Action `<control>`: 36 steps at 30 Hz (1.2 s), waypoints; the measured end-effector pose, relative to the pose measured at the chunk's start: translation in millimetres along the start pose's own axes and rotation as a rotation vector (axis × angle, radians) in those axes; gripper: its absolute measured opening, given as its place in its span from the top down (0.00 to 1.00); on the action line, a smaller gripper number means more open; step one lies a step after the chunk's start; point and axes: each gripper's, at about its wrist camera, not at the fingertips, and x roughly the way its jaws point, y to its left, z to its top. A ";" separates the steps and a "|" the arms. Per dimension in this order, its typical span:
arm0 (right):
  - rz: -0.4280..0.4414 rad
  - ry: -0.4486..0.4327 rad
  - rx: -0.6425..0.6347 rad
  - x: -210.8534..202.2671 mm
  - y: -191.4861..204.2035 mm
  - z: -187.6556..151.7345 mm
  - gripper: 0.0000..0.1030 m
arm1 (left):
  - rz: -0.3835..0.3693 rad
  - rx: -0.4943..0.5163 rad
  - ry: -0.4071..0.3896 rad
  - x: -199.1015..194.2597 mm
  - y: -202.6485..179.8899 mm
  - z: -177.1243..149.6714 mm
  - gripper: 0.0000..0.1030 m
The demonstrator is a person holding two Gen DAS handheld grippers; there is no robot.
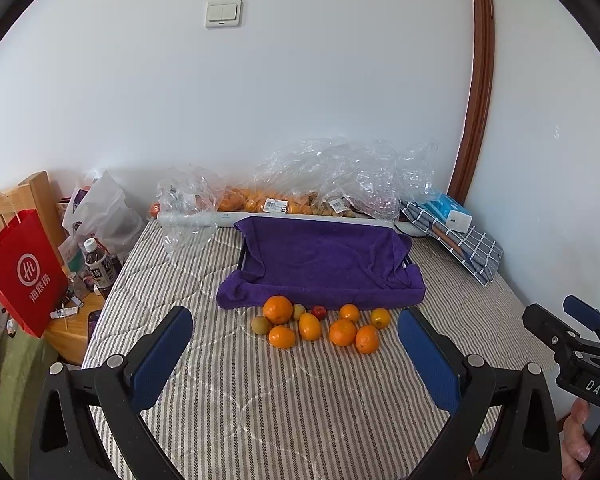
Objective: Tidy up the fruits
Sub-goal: 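Move both tools down toward the fruit cluster in front of the towel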
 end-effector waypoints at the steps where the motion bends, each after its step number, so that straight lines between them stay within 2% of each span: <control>1: 0.000 -0.001 -0.001 0.9 0.3 0.0 0.00 | 0.000 -0.002 0.000 0.1 0.5 -0.2 0.00; 9: 0.003 0.000 -0.024 18.4 4.1 -4.3 0.00 | 0.030 -0.021 0.013 18.7 8.9 -2.0 0.00; 17: 0.044 0.046 0.023 61.9 0.9 -7.4 0.00 | 0.050 -0.008 0.029 51.4 13.7 -8.5 0.00; 22: 0.061 0.105 0.027 96.0 3.7 -10.6 0.01 | 0.009 -0.041 0.114 84.4 24.6 -15.1 0.00; 24: 0.060 0.127 0.020 111.2 6.1 -14.6 0.02 | 0.023 -0.045 0.124 96.8 28.8 -20.0 0.00; 29: 0.094 0.207 0.004 150.4 10.6 -29.7 0.10 | 0.061 -0.028 0.165 128.2 40.8 -35.6 0.00; 36: 0.122 0.299 0.051 201.4 7.5 -48.0 0.31 | 0.104 -0.038 0.261 170.4 66.8 -60.7 0.02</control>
